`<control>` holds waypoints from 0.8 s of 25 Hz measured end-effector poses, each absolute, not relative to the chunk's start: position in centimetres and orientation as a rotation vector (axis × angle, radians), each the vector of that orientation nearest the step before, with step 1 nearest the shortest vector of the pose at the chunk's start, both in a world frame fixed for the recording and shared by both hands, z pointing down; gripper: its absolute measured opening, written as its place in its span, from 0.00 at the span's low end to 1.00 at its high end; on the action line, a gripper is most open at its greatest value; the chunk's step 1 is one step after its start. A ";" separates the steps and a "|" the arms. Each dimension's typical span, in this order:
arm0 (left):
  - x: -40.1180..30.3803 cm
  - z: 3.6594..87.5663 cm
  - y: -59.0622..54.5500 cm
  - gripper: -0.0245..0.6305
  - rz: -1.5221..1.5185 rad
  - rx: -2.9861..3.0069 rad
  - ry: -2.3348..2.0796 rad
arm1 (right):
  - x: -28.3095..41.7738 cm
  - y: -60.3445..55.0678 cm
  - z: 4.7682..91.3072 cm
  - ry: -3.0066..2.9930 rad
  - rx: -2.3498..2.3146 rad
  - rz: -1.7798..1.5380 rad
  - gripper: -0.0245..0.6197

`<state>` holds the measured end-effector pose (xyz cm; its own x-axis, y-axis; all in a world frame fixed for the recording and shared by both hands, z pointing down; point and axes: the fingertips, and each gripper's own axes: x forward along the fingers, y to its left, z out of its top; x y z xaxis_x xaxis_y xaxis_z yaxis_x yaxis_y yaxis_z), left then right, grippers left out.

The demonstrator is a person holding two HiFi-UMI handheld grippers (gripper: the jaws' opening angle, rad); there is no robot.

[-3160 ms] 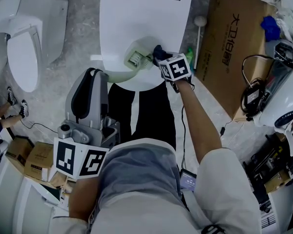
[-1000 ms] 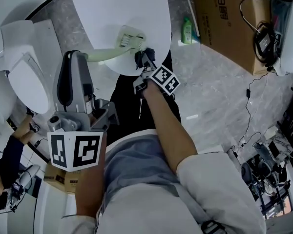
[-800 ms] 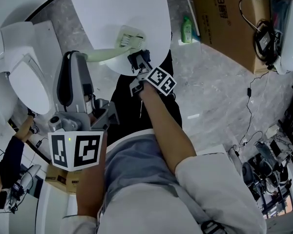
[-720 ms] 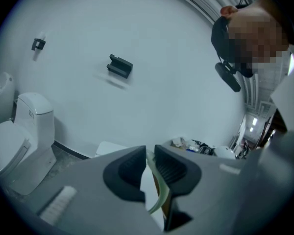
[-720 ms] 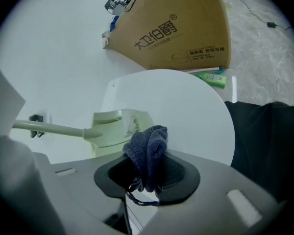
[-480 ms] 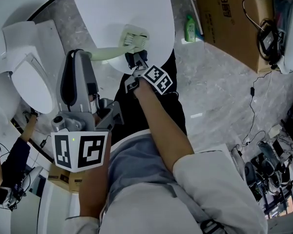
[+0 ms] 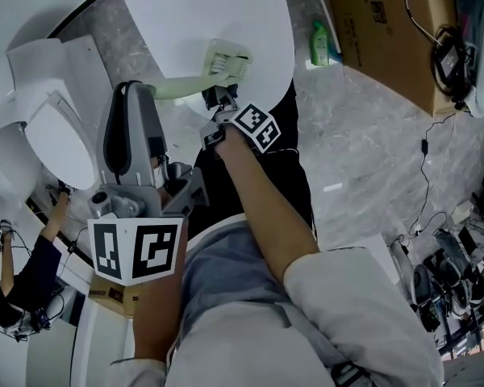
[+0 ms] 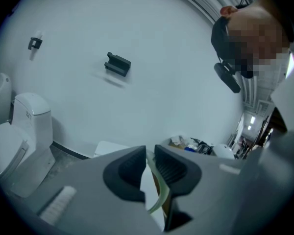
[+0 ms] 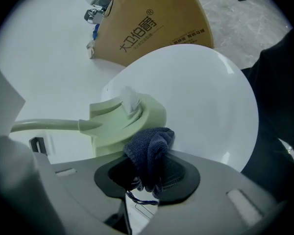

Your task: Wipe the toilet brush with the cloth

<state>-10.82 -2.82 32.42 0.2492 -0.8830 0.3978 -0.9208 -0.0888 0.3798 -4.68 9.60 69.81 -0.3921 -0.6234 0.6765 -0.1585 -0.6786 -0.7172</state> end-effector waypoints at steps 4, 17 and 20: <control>-10.7 32.4 -2.9 0.04 0.094 1.976 -1.625 | -5.4 9.4 69.7 1.075 -1.495 -2.148 0.19; -10.7 32.5 -2.9 0.04 0.101 1.997 -1.609 | -7.7 8.3 69.4 1.150 -1.435 -2.150 0.19; -10.7 32.5 -2.9 0.04 0.102 1.999 -1.605 | -8.3 8.1 69.2 1.187 -1.409 -2.159 0.19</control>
